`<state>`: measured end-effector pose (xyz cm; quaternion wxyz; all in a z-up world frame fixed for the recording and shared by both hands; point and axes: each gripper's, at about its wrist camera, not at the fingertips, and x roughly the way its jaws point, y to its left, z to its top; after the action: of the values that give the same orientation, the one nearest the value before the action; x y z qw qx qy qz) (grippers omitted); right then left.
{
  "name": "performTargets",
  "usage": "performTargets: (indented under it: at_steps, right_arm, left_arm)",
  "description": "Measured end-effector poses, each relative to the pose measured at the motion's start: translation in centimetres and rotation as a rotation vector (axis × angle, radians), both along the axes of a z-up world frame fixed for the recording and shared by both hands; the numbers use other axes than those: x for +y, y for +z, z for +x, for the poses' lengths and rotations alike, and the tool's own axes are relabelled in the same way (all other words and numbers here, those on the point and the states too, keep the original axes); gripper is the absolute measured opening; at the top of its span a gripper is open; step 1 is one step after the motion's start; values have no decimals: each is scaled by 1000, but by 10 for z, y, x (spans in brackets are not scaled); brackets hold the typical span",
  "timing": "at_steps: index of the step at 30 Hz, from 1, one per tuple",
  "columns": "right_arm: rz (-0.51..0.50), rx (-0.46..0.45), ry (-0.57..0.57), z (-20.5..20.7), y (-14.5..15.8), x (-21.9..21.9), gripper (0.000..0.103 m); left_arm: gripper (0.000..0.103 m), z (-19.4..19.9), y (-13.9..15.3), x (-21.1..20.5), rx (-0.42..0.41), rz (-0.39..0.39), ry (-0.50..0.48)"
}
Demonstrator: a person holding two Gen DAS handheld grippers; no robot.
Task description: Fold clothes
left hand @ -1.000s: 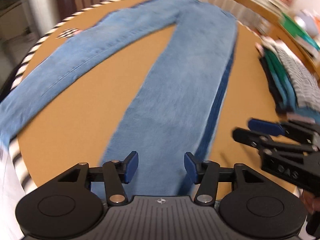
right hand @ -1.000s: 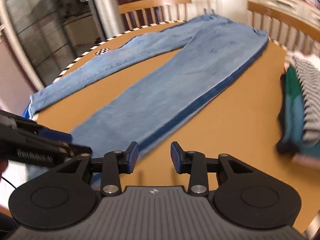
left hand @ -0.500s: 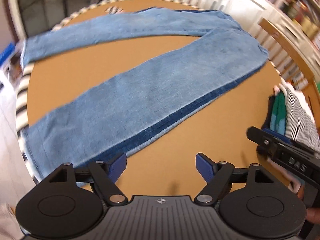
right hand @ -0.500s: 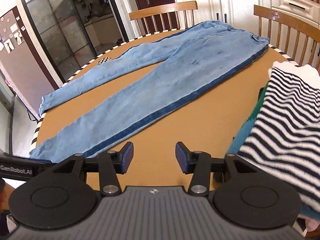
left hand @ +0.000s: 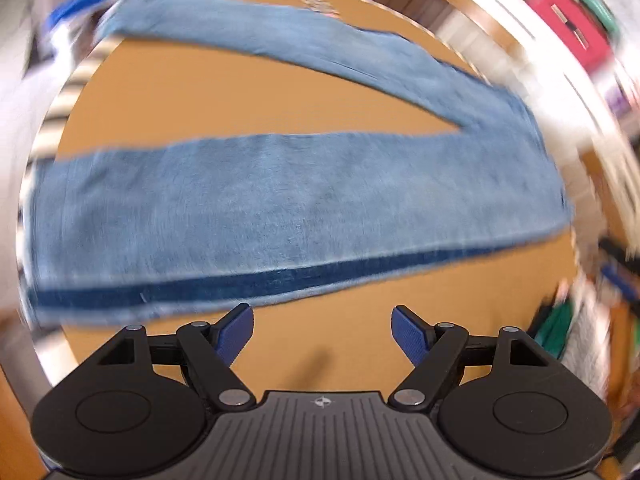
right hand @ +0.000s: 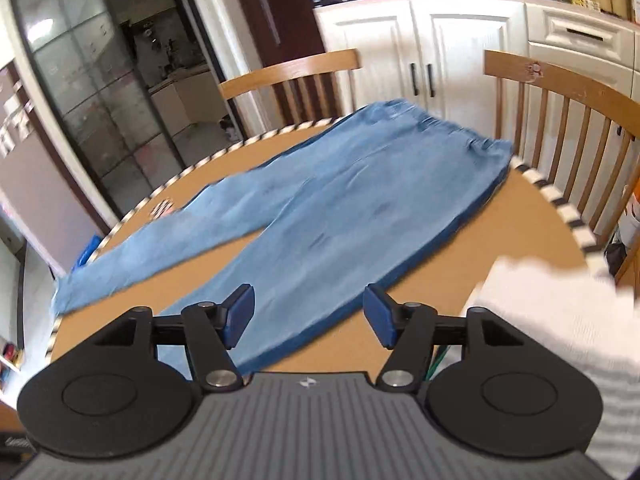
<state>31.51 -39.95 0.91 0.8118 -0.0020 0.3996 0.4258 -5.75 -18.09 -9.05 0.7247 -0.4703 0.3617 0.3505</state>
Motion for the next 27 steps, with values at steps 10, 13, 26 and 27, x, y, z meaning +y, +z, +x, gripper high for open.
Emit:
performTargets:
  at_steps: [10, 13, 26, 27]
  right_arm:
    - [184, 571, -305, 199, -95, -20, 62]
    - [160, 653, -346, 211, -120, -15, 62]
    - [172, 627, -306, 219, -134, 6, 63]
    - [174, 630, -311, 220, -133, 6, 63]
  left_arm:
    - [78, -32, -44, -47, -437, -285, 883]
    - [78, -32, -47, -62, -436, -228, 985]
    - [77, -33, -64, -56, -515, -109, 1136]
    - [76, -35, -65, -55, -520, -101, 1146]
